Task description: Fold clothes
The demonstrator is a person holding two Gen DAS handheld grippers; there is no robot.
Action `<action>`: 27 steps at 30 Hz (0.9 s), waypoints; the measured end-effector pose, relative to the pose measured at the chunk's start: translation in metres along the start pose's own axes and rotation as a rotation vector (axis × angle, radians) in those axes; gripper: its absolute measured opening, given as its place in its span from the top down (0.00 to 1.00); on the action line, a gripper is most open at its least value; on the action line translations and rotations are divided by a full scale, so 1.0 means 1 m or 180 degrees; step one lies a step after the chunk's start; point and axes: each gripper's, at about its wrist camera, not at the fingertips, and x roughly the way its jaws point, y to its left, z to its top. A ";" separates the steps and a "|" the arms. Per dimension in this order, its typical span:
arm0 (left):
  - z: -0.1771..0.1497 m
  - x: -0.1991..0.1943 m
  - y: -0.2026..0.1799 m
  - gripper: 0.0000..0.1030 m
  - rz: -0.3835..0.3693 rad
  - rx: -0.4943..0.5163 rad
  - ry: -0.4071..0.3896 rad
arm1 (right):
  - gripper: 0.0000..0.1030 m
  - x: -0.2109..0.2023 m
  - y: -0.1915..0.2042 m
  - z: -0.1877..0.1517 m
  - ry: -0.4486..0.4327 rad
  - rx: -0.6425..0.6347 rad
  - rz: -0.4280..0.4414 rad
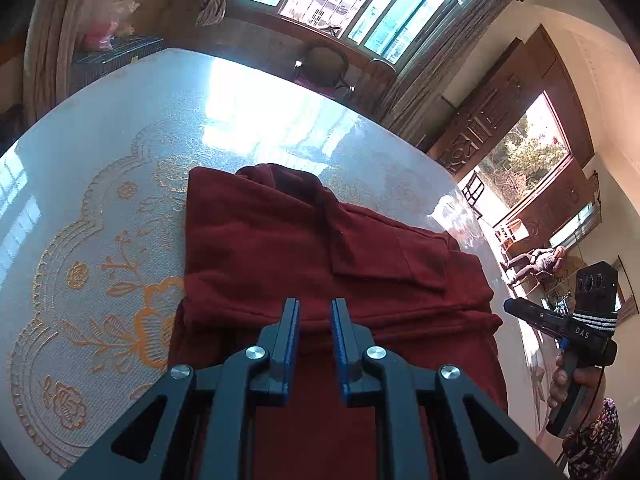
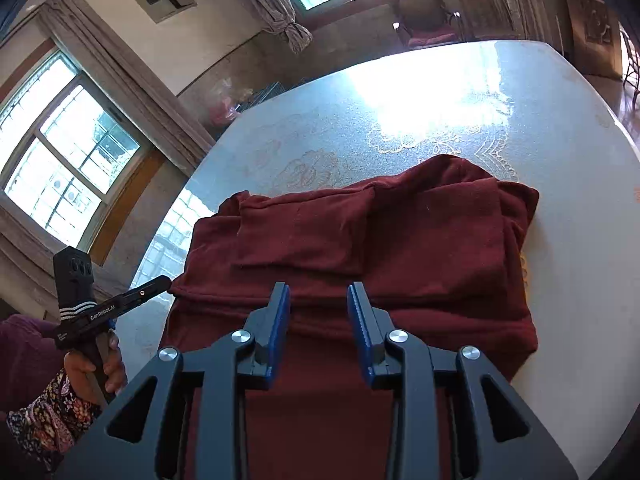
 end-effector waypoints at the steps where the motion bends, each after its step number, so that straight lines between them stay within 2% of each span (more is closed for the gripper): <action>1: -0.009 -0.007 0.002 0.85 0.0033 0.0057 0.0025 | 0.64 -0.016 0.002 -0.013 -0.0017 0.0009 -0.0018; 4: -0.037 -0.028 0.006 0.84 0.0164 0.0244 0.0118 | 0.62 -0.058 0.007 -0.058 -0.0065 0.0099 -0.0136; 7: -0.065 -0.048 0.011 0.84 0.0295 0.0430 0.0211 | 0.62 -0.087 0.011 -0.113 -0.0090 0.0279 -0.0390; 12: -0.112 -0.081 0.019 0.83 0.0514 0.0741 0.0366 | 0.61 -0.104 0.019 -0.192 0.0033 0.0519 -0.0779; 14: -0.126 -0.088 0.025 0.80 0.0513 0.0736 0.0410 | 0.61 -0.109 0.023 -0.217 0.0053 0.0594 -0.0951; 16: -0.137 -0.096 0.034 0.76 0.0456 0.0617 0.0442 | 0.61 -0.115 0.024 -0.233 0.0032 0.0673 -0.1052; 18: -0.147 -0.103 0.044 0.68 0.0395 0.0492 0.0472 | 0.57 -0.125 0.024 -0.245 -0.0026 0.0779 -0.1017; 20: -0.156 -0.113 0.051 0.64 0.0276 0.0394 0.0508 | 0.51 -0.132 0.021 -0.254 -0.0043 0.0859 -0.1026; 23: -0.164 -0.123 0.057 0.55 0.0080 0.0286 0.0565 | 0.50 -0.139 0.015 -0.261 -0.0019 0.0914 -0.1021; 27: -0.170 -0.120 0.059 0.53 -0.0073 0.0159 0.0617 | 0.50 -0.140 0.004 -0.268 0.0097 0.0971 -0.0999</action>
